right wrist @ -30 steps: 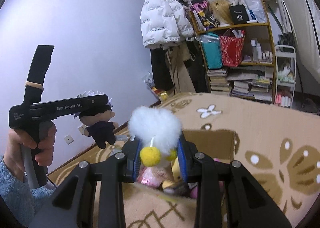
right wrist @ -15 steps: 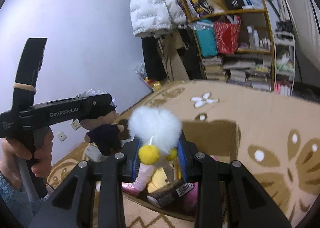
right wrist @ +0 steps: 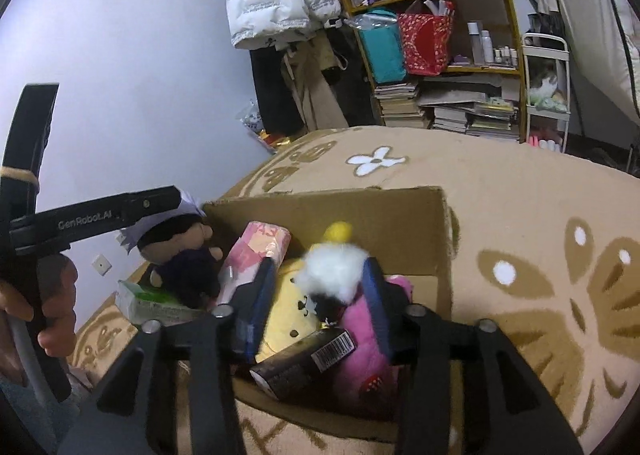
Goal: Organize soft objects
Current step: 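Lift the doll over the box with the left tool while the right tool carries the chick over, then release the doll into the box with the left tool while the right tool drops the chick in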
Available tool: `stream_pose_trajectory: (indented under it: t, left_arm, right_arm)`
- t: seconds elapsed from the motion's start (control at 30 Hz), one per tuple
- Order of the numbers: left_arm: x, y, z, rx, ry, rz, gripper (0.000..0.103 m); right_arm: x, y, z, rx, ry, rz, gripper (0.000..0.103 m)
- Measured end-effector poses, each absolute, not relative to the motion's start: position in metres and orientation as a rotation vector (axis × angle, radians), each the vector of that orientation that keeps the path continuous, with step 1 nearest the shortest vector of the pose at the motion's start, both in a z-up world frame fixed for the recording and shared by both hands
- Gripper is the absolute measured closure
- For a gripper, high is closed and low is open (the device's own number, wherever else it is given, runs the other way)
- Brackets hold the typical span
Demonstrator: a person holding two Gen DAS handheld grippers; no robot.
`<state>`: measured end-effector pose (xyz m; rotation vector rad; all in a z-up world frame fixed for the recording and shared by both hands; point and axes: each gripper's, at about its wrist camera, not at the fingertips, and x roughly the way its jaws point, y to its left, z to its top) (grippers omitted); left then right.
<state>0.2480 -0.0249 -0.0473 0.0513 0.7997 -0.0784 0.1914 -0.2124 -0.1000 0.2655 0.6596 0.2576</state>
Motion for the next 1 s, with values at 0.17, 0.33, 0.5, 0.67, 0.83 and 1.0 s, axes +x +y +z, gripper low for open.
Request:
stream_pose_trajectory:
  t: [0.17,0.33,0.5,0.67,0.83,1.0]
  left_arm:
    - [0.24,-0.018,-0.037,0.032,0.785,-0.063,0.023]
    - [0.225,-0.005,-0.022,-0.01,0.768,-0.039,0.004]
    - [0.203,0.005,-0.007,-0.015,0.75,-0.032,0.0]
    - [0.181,0.013,0.008,0.004,0.722,0.003,0.0]
    - [0.153,0.025,0.027,-0.005,0.678,0.007,0.0]
    - [0.118,0.03,0.044,-0.006,0.585,0.005,0.0]
  right_arm:
    - [0.18,-0.214,-0.089,0.27,0.644,0.245,0.033]
    - [0.168,-0.214,-0.072,0.273,0.624,0.233,0.009]
    - [0.152,-0.213,-0.052,0.273,0.593,0.216,0.0]
    - [0.131,-0.211,-0.03,0.253,0.557,0.205,0.0]
    - [0.11,-0.21,-0.011,0.225,0.524,0.189,0.0]
    - [0.086,-0.206,0.003,0.197,0.492,0.173,0.0]
